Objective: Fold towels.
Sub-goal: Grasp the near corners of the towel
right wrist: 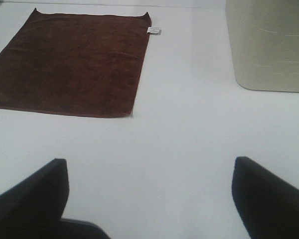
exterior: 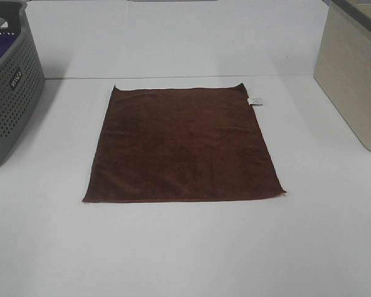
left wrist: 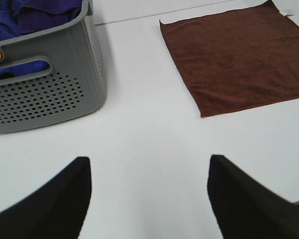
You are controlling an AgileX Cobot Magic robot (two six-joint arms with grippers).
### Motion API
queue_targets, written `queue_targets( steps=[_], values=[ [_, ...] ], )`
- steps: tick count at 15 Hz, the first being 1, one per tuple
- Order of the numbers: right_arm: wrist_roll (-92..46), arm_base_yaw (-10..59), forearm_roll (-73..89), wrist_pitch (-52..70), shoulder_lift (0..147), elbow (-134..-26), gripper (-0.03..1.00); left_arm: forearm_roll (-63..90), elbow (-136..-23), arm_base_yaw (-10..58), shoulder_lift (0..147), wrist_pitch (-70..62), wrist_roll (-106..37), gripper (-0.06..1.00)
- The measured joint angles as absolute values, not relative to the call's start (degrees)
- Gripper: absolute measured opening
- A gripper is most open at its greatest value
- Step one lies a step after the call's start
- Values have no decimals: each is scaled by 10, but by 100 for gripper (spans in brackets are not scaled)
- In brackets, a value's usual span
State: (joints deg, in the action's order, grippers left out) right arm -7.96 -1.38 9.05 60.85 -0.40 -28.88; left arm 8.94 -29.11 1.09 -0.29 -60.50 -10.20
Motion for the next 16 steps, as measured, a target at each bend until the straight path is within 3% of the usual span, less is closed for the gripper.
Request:
queue_targets(
  steps=[5,8,11,12,16],
  values=[
    [-73,-14,91,606,-4,-289,84,77,-293,13,-3,-597,-102,64],
    [-52,-14,91,541,24,-298,84,52,-297,13,32,-463,-102,64],
    [-49,-7,66,414,151,-300,78,73,-297,13,218,-344,-102,66],
    [-49,-7,66,414,151,-300,78,73,-297,13,218,-344,-102,66],
    [-49,15,69,304,329,-300,72,154,-323,13,463,-302,-107,70]
  ],
)
